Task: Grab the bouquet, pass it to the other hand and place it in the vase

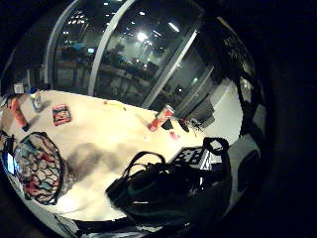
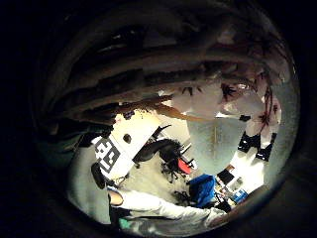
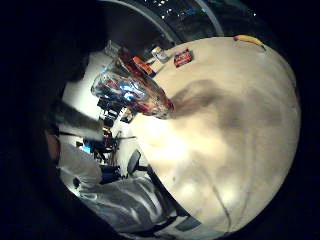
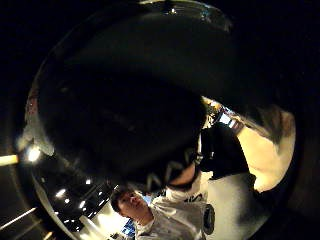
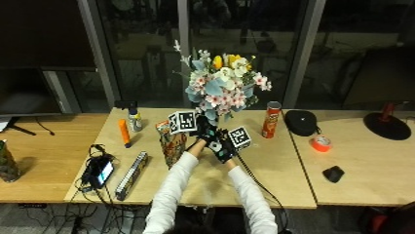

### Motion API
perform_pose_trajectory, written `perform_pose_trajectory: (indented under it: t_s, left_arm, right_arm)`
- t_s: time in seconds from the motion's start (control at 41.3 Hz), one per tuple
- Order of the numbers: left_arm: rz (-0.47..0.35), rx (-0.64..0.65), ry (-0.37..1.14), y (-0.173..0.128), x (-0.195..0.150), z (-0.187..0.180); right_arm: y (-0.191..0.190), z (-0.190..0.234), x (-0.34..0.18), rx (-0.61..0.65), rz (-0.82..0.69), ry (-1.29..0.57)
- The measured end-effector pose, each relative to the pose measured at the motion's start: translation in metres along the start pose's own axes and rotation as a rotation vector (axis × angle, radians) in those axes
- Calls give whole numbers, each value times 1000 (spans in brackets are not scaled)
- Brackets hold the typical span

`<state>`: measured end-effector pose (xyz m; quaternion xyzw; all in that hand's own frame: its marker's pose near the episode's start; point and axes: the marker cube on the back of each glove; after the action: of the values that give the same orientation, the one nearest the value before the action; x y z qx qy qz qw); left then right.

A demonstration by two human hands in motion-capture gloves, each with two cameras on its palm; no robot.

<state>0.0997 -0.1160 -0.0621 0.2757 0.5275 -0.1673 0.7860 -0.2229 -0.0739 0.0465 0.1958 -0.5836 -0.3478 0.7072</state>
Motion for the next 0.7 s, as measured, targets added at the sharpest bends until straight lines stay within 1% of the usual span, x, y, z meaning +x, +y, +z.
perform_pose_trajectory:
  t_s: [0.024,0.073,0.121,0.17,0.242,0.315,0.363,0.485,0.703]
  left_arm:
    - [3,7,3,-1,1,-3]
    - [8,23,13,-5,5,-11]
    - [10,37,22,-8,8,-17]
    - [12,44,26,-12,8,-21]
    - [25,59,20,-20,9,-31]
    - [45,80,2,-29,10,-43]
    - [47,87,-3,-33,10,-48]
    - [34,94,26,-45,18,-64]
    - [55,131,-5,-69,21,-90]
  right_arm:
    - [3,-2,-3,-16,27,-17]
    - [13,-7,-5,-52,150,-93]
    - [19,-13,-3,-68,228,-137]
    - [21,-19,-2,-62,224,-122]
    - [22,-36,9,-30,139,-45]
    - [29,-50,15,6,232,-45]
    - [32,-57,18,22,268,-55]
    - [36,-75,18,56,269,-31]
    - [42,-93,18,84,283,-1]
